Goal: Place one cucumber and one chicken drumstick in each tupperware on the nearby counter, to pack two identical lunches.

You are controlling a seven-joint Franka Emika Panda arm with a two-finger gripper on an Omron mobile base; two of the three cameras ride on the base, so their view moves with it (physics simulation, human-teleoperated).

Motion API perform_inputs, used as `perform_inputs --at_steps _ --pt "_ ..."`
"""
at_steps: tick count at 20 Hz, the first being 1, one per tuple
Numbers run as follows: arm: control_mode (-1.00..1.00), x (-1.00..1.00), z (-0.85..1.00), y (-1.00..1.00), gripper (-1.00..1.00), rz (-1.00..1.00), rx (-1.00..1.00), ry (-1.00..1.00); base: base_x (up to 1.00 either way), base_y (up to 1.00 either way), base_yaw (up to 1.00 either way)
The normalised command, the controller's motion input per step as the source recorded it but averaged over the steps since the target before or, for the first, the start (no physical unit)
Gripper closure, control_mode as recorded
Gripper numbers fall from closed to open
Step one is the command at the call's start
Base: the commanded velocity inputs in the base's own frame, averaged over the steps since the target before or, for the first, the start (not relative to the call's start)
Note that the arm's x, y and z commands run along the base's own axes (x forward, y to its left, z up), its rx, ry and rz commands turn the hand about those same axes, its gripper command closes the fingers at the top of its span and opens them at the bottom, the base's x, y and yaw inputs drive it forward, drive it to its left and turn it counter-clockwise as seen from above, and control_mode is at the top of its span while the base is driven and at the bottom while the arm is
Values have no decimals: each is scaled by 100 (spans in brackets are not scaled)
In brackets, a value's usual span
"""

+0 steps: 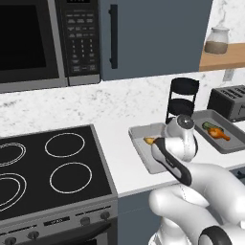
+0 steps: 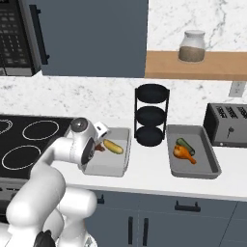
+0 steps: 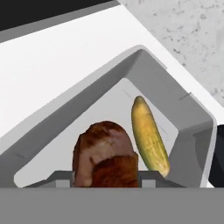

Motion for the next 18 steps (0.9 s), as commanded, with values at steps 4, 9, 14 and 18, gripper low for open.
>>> perform_inputs --at_steps 4,9,14,18 --pt "-100 1 -16 -16 -100 0 0 0 0 0 0" --pt "-100 5 -1 -22 -100 0 0 0 0 0 0" --pt "-100 12 0 -14 -100 1 0 0 0 0 0" --pt "-100 2 36 -20 -100 5 1 -9 0 0 0"
